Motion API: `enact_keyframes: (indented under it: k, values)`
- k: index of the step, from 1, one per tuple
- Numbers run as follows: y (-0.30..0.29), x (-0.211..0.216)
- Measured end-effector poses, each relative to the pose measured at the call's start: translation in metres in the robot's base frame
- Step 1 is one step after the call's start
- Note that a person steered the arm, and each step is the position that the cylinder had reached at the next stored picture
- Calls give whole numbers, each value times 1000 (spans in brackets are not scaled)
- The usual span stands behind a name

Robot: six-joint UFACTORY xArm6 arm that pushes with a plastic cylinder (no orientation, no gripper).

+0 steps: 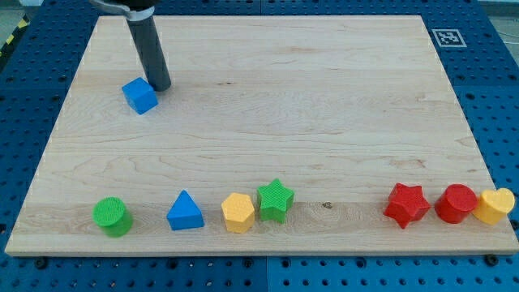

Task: Slightly move the blue cube towards down

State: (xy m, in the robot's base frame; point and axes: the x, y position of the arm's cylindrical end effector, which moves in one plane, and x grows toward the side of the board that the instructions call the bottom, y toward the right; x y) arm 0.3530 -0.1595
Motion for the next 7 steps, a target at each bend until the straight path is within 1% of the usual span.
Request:
enact_keyframes:
  k: [1, 2, 3, 5, 6, 7]
  values:
    - [-10, -22]
    - [-48, -17]
    - [-52, 10]
    - [-52, 16]
    - [-21, 15]
    - [-10, 46]
